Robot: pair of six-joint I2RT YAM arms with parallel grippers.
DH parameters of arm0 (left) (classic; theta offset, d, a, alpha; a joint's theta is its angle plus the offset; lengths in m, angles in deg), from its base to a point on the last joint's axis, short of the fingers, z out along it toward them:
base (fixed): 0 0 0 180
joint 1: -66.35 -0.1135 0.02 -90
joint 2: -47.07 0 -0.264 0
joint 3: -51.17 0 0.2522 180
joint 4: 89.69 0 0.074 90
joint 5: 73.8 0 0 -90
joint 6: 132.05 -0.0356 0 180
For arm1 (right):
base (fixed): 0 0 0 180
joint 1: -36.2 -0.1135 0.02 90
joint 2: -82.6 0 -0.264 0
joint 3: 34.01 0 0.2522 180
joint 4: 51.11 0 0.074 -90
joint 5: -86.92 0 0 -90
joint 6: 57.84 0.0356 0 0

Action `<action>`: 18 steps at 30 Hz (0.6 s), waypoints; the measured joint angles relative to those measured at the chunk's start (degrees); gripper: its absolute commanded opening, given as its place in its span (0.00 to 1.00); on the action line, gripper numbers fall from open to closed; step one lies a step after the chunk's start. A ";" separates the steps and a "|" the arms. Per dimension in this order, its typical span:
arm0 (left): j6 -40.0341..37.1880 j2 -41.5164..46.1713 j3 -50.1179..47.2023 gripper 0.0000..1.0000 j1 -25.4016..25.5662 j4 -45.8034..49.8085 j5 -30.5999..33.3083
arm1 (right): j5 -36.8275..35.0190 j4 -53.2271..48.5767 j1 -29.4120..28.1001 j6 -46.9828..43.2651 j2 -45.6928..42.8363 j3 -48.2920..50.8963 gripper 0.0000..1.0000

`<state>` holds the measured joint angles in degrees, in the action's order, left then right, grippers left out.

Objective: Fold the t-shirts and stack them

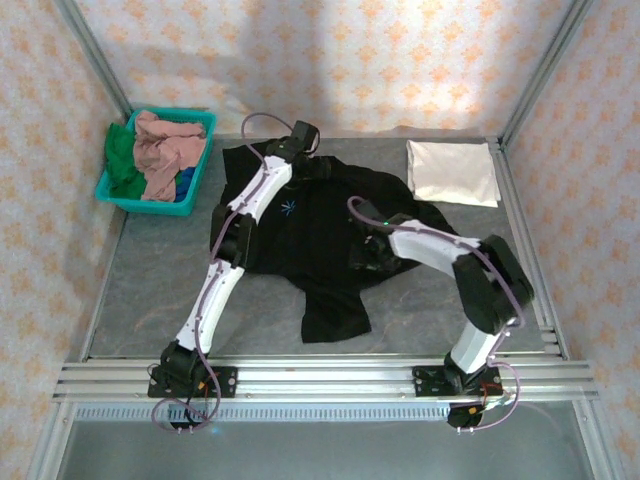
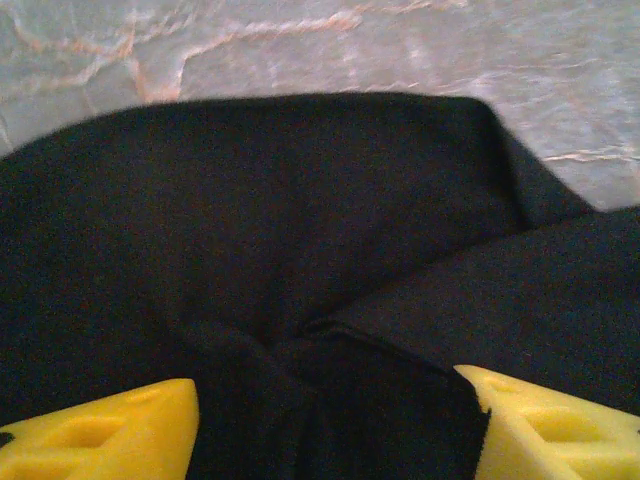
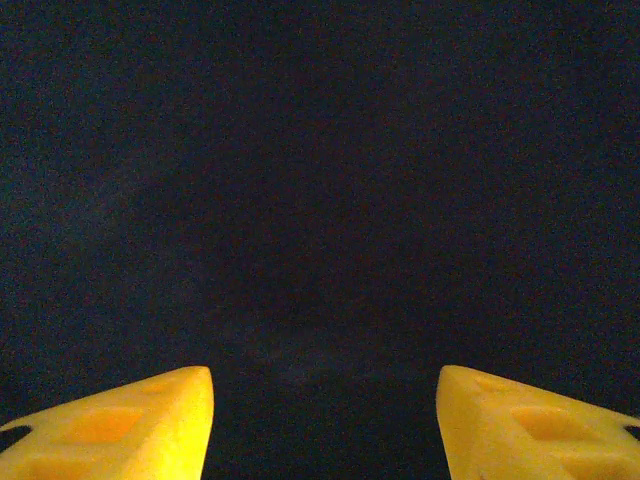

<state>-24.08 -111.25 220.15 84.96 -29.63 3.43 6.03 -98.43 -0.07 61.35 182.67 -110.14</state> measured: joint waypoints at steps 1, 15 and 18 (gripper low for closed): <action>-0.13 1.81 -1.60 0.70 -0.04 0.11 -0.63 | 0.72 0.17 -1.40 0.46 1.70 -0.83 0.59; 10.73 69.44 -82.34 0.75 7.15 -10.38 2.25 | -8.11 -7.91 14.99 -0.35 -14.32 -1.22 0.64; 17.31 73.50 -95.10 0.75 15.85 -11.80 3.37 | -10.84 -7.98 25.86 -0.90 -17.09 1.42 0.65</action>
<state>-6.77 -37.74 125.05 100.80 -41.43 6.79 -4.81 -106.41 25.79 60.45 165.58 -108.72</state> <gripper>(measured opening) 0.751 0.647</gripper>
